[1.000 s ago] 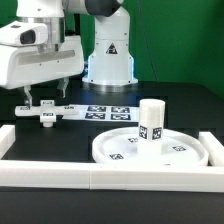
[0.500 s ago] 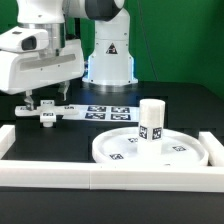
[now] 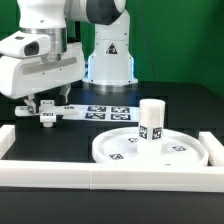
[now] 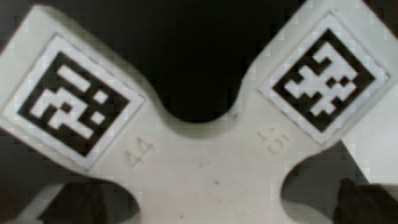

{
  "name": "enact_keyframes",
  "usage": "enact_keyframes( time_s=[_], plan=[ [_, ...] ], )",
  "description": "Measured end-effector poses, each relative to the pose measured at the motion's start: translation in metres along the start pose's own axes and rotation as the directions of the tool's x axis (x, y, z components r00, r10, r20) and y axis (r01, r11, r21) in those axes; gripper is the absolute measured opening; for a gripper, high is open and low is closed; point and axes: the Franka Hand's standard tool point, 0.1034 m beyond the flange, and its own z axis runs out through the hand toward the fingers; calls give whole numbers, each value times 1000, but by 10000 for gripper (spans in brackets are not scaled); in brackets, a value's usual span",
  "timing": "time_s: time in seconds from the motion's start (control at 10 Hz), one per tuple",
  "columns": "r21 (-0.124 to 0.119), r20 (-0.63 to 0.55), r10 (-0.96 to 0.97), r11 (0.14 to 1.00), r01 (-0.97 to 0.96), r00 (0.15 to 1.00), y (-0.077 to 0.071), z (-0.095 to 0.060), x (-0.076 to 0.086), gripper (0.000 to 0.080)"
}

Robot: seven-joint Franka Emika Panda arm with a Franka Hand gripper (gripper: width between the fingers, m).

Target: Assemble round table

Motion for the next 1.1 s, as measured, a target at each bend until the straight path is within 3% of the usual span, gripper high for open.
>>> enact_keyframes(
  time_s=[1.1],
  plan=[
    [16,9,4,1000,-4,1000,-4,8,-4,649]
  ],
)
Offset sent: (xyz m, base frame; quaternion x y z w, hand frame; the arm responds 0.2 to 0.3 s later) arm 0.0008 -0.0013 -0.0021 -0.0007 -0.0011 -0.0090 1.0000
